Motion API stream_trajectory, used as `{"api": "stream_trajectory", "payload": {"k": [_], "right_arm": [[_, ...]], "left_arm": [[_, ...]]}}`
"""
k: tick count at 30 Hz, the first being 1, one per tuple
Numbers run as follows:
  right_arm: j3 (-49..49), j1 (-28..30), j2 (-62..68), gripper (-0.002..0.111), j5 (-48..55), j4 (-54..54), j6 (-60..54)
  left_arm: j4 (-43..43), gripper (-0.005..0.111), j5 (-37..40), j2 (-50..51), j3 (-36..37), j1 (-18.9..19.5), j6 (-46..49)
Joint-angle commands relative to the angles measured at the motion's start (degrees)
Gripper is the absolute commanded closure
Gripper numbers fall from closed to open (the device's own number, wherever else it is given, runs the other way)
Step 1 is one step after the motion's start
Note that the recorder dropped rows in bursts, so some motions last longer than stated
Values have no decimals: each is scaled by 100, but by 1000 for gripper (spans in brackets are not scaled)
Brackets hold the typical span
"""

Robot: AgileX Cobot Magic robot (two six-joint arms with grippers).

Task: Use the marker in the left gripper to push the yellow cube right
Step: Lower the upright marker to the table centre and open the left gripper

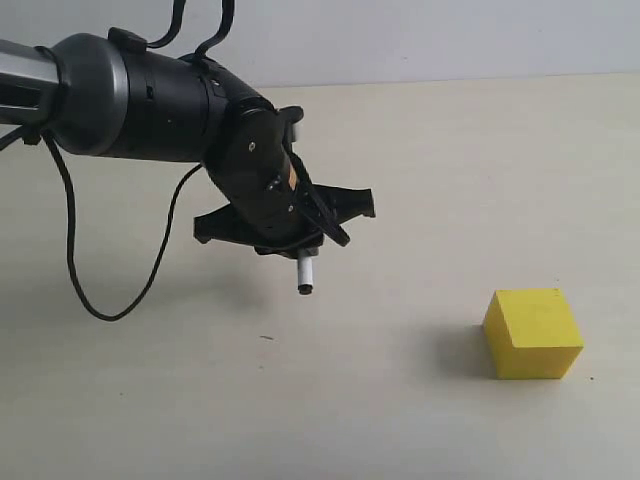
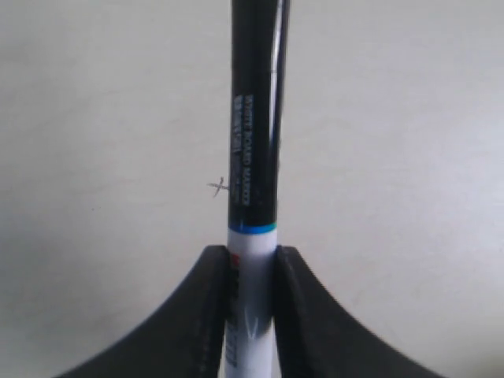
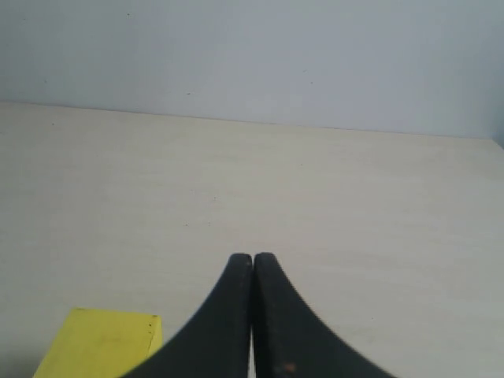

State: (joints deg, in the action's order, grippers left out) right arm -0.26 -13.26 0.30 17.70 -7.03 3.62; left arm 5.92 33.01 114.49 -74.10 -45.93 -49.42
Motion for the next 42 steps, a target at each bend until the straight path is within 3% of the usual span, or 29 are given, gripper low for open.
{"api": "stream_trajectory", "payload": {"k": [1, 42], "right_arm": [[26, -3, -30, 108, -26, 22, -49], [26, -3, -30, 108, -52, 22, -49]], "left_arm": [[34, 107, -58, -45, -9, 9, -33], [-49, 107, -152, 568, -9, 9, 34]]}}
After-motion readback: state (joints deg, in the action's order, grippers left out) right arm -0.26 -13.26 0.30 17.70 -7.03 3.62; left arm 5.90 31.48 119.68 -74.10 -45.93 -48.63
